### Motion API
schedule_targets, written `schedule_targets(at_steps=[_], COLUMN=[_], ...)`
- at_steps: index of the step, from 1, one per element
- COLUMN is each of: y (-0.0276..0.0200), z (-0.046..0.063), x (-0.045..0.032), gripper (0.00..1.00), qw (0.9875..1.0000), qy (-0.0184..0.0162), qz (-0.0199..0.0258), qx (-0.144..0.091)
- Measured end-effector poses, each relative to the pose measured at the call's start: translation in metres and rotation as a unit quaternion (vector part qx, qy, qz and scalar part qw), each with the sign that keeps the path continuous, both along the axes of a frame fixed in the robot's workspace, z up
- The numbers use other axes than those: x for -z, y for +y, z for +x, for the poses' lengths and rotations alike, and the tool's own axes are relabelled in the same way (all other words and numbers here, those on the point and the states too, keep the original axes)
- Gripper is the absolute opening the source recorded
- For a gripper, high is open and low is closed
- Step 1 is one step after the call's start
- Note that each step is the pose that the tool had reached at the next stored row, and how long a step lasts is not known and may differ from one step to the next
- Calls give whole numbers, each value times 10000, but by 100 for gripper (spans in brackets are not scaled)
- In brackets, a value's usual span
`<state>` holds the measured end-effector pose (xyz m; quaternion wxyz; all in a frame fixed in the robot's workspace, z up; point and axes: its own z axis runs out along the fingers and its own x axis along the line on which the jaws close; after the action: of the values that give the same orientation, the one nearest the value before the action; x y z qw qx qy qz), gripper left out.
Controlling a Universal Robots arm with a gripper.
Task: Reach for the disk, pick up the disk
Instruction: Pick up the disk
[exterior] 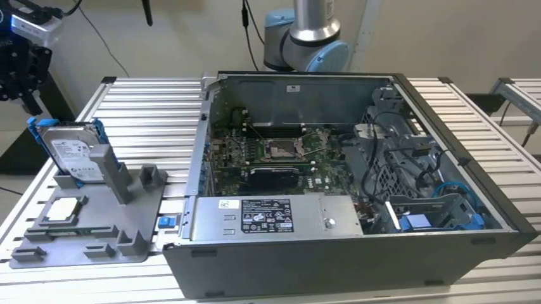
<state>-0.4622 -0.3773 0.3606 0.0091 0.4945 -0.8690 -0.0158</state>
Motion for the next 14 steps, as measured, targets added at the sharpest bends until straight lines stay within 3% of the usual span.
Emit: schedule_targets(at_steps=[5,10,14], y=[0,0,0], z=[0,0,0], x=[0,0,0], gripper=[0,0,0], qw=[9990,9961,9961], qy=[-2,-4,-3], qz=[0,0,0], qx=[-455,-879,-881])
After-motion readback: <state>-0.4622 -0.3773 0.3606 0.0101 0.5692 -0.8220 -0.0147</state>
